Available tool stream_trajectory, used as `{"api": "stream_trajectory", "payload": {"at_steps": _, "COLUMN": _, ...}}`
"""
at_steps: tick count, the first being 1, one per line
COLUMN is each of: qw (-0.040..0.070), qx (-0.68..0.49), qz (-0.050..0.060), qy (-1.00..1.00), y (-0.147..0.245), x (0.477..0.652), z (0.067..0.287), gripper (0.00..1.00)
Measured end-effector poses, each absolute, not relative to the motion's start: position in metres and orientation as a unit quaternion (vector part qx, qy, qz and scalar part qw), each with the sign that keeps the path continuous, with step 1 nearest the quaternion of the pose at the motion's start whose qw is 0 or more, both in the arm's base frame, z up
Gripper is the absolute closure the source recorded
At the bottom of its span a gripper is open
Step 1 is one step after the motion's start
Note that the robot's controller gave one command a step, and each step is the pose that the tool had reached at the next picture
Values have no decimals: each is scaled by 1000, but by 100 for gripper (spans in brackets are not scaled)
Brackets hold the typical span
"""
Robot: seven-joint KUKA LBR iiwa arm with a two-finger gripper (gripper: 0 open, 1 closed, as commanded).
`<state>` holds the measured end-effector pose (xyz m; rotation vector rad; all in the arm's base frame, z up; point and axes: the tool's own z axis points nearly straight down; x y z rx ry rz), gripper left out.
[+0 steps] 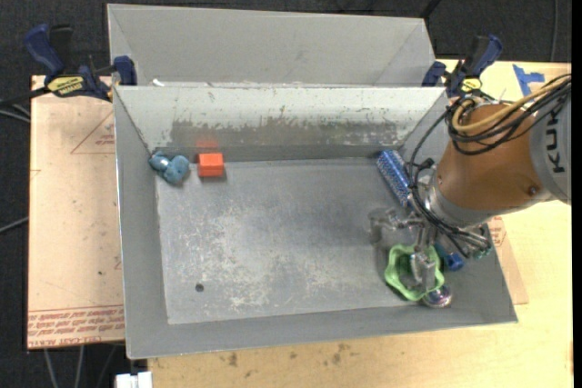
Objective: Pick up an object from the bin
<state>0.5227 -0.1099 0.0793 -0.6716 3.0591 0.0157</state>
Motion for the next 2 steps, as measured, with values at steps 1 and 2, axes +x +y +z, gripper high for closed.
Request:
{"api": "stream_trajectory", "payload": {"at_steps": 1, "qw": 4, "qx": -216, "qz": 1, "qy": 976, "y": -114, "x": 522, "z": 79, "gripper": 100}}
{"api": "stream_trajectory", "payload": {"at_steps": 2, "qw": 5, "qx": -245, "qz": -2, "qy": 970, "y": -104, "x": 526, "z": 240, "gripper": 100}}
